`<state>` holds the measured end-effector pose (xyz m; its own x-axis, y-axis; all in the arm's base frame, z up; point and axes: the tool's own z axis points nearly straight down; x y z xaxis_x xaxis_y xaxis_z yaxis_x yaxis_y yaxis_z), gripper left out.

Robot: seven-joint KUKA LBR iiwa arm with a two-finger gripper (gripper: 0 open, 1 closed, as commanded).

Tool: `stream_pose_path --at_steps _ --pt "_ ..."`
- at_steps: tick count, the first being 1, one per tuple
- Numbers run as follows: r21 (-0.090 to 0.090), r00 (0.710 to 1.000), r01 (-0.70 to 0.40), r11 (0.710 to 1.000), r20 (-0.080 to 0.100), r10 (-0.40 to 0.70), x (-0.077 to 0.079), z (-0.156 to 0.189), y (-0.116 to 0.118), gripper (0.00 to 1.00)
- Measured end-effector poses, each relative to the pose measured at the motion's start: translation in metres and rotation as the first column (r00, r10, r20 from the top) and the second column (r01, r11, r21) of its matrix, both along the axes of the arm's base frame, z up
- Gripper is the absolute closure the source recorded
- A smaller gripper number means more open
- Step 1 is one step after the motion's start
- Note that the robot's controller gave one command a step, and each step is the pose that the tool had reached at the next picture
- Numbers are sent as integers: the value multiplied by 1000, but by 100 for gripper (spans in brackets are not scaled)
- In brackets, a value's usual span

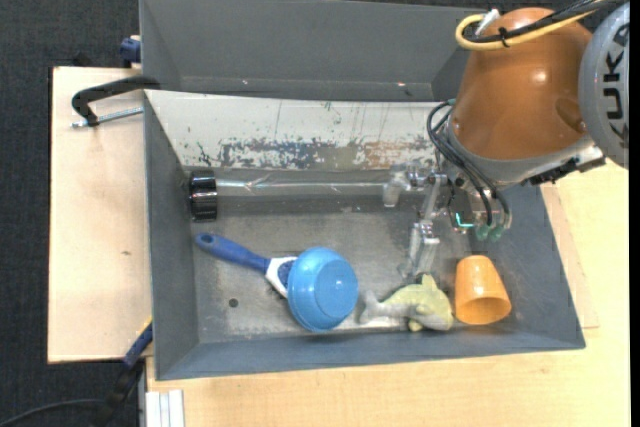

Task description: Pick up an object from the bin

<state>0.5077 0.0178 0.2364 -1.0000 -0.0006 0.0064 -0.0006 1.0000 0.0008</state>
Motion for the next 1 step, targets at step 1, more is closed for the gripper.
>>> stream_pose_path --at_steps 1 --pt "1 1000 -22 1000 0 22 -5 -69 22 0"
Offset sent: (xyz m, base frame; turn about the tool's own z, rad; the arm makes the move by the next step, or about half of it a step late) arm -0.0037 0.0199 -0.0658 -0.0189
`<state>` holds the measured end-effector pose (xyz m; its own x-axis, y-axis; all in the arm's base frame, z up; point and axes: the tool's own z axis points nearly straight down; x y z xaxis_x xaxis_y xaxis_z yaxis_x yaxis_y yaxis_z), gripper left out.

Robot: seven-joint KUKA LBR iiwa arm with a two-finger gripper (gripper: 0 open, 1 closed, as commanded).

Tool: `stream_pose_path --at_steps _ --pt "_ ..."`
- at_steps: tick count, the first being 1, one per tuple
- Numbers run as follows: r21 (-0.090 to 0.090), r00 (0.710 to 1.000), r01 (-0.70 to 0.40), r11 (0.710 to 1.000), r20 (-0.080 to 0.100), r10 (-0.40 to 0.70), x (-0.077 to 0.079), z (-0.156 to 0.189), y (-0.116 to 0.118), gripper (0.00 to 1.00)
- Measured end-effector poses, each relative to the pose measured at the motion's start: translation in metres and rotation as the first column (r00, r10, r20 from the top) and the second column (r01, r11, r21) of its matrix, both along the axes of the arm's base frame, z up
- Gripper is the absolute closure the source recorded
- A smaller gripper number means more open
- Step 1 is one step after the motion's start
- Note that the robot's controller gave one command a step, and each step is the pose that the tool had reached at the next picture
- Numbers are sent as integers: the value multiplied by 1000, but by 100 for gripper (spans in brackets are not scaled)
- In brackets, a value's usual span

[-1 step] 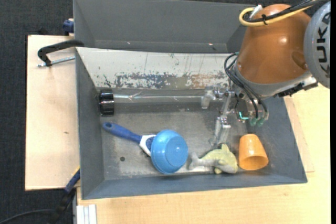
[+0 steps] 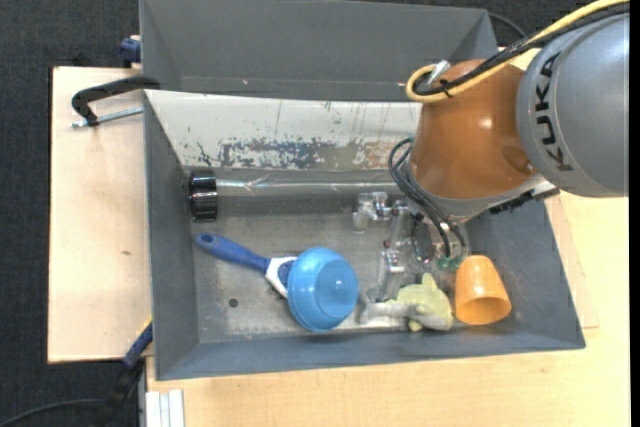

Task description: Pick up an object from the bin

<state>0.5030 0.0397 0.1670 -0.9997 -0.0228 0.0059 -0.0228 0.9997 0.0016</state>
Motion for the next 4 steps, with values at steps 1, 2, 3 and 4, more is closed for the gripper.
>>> stream_pose_path --at_steps 1,2,3,4 --pt "-3 999 -43 999 -2 43 -6 -84 -84 0" --pt "0 999 -49 999 7 49 -4 -80 -79 100" --pt "0 999 -49 999 7 49 -3 -80 -79 0" --pt "0 999 -49 999 7 49 -4 -80 -79 100"
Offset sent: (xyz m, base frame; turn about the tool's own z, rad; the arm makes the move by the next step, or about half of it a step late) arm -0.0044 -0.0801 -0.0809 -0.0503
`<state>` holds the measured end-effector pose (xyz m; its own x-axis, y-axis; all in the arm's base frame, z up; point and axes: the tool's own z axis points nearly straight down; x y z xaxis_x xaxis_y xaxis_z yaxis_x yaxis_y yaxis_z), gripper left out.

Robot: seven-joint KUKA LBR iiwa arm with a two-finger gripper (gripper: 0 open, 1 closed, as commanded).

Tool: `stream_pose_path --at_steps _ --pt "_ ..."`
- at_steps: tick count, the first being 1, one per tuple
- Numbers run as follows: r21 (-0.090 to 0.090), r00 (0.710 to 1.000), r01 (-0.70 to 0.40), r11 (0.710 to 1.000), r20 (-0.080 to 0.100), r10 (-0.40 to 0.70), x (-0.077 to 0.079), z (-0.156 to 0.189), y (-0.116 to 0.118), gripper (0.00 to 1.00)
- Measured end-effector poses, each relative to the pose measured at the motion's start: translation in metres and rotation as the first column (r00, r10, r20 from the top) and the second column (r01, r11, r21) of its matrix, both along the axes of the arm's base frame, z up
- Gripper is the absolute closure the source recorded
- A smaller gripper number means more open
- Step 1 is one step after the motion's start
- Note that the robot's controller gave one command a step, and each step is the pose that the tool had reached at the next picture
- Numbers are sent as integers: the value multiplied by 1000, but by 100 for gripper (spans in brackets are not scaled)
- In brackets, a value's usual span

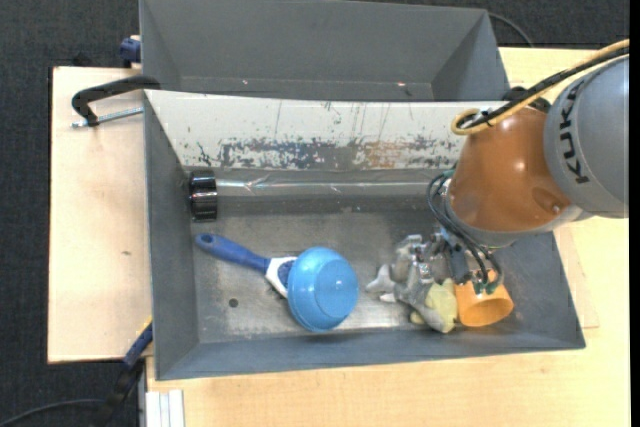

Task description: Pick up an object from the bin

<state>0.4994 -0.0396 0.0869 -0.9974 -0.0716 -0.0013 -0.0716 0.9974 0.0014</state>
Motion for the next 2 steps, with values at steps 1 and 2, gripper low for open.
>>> stream_pose_path --at_steps 1,2 --pt "0 1000 0 1000 0 0 0 0 0 0" --pt "0 1000 0 1000 0 0 0 0 0 100"
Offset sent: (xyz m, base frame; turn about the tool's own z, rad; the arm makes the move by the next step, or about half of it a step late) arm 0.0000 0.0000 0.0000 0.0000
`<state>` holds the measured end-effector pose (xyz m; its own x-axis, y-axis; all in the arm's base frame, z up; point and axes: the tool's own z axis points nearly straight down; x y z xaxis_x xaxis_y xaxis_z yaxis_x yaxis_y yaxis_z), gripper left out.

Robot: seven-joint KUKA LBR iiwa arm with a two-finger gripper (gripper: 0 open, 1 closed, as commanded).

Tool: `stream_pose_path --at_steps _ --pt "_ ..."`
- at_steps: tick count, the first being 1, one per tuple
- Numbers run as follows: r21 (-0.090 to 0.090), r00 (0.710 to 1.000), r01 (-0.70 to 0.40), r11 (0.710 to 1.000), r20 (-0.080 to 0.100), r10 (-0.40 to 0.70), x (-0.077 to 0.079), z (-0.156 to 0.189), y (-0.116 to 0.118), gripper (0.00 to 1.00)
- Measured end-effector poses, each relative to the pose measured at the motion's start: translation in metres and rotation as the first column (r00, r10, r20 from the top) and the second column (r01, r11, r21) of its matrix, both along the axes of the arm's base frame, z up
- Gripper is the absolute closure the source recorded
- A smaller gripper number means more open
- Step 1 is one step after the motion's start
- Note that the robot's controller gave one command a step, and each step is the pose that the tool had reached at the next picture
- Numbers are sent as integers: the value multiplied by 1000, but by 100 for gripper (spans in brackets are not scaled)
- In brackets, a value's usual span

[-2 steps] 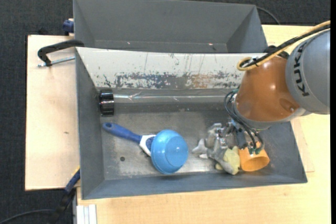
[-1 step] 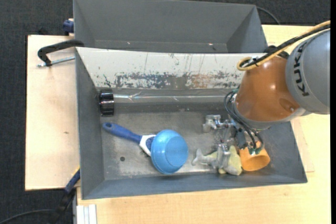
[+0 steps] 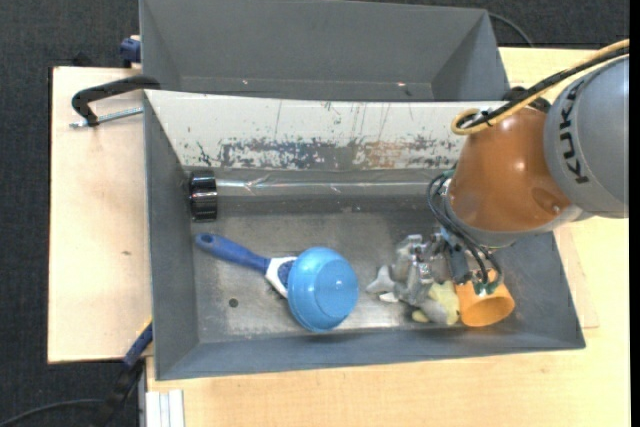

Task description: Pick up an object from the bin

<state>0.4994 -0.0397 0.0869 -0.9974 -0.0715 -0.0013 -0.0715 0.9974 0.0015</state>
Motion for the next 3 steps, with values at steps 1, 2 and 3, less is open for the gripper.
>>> stream_pose_path --at_steps 1,2,3 --pt "0 1000 0 1000 0 0 0 0 0 0" --pt "0 1000 0 1000 0 0 0 0 0 100" --pt "0 1000 0 1000 0 0 0 0 0 100"
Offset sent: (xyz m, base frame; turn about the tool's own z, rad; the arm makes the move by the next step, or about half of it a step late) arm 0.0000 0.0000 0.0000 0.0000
